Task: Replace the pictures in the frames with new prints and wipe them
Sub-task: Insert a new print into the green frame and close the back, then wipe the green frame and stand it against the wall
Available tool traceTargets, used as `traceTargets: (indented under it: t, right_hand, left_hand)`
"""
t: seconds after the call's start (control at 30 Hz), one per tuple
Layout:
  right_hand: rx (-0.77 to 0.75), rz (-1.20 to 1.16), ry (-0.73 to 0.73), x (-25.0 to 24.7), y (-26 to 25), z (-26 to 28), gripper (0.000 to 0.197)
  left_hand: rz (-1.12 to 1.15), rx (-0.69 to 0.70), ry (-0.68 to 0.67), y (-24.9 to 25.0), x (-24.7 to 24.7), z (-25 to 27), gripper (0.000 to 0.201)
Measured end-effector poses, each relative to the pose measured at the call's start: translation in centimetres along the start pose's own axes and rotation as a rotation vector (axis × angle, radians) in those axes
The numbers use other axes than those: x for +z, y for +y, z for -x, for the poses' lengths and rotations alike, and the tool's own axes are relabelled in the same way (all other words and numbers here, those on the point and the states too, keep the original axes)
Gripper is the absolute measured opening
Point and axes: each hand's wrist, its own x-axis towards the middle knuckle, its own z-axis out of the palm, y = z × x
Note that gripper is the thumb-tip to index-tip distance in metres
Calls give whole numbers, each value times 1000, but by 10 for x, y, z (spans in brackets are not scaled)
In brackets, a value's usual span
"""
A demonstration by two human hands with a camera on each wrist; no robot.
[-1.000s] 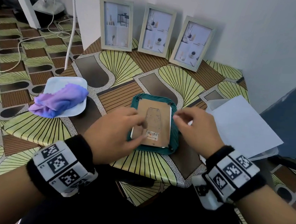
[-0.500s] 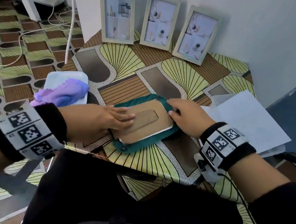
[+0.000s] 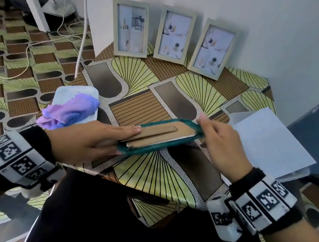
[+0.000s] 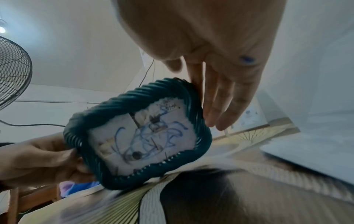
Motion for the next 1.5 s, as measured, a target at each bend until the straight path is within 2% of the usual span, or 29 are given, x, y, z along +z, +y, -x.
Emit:
traceTargets:
  t: [0.07,0.17,0.27,0.37,0.43,0.47,0.53,0.67,0.8,0.87,0.93,0.97,1.03,1.1,1.17,1.2,1.27,1.33,1.4,1.5]
  right_hand:
    - [66,-214,71,-6,-3,-1,59]
    - [99,-356,61,-9,-8,-4,52]
    - [114,-439,-55,-4,-9,-9,34]
    - [98,-408,-217,6,-7,-17,25]
    - [101,-342,-299,17,-2,-24,45]
    - [97,-266,-339,21,-1,-26,57]
    - [61,-92,-400,28,3,-29,68]
    - [-14,67,-442,35,5,-37,71]
    - [-132,205,-485,40,1,-46,64]
    - [-173,265,-514,43,-2,-51,65]
    - [-206,317,-523,46,-3,-54,65]
    - [-225,337,-527,46,-4,-55,64]
    - [-256,375,-540,46,-5,-55,64]
    - [-264,389,-543,45,-5,-53,66]
    - [-260,382,-538,43,-5,-49,67]
    - [-256,381,-537,42,-5,-46,68]
    - [-237,373,-528,40,-5,-40,71]
    - [-205,335,-501,37,-4,-32,72]
    - [-180,290,-484,35,-2,-24,71]
    - [-153,287,-506,36,-2,-18,73]
  left_hand:
    - [199,-16,125,10,7,2,56]
    - [336,-37,230,24,19,-4,50]
    - [454,-80,391,28,27,-10,35]
    - [854,-217,496,33,35,-17,27]
    - [1071,-321,513,35,41,-22,31]
    - [1112,-353,513,37,45,-24,30]
    - [1155,-395,500,40,50,-26,27]
    - [1192,-453,445,37,54,-18,31]
    - [1196,-510,310,33,51,-4,40]
    - [1121,-547,215,33,42,4,41]
    - [924,-563,99,31,31,13,43]
    - [842,-549,91,29,26,18,43]
    - [729,-491,220,24,17,27,31]
    - [426,-415,480,14,8,36,16]
    - [17,-373,637,1,-4,42,25]
    - [-143,-378,633,-8,-11,44,34]
    - [-333,-443,501,-26,-24,47,51]
    - [-445,-519,375,-39,-33,48,59]
    - [-564,-559,311,-48,-42,47,61]
    - [-666,-617,214,-53,-51,44,51]
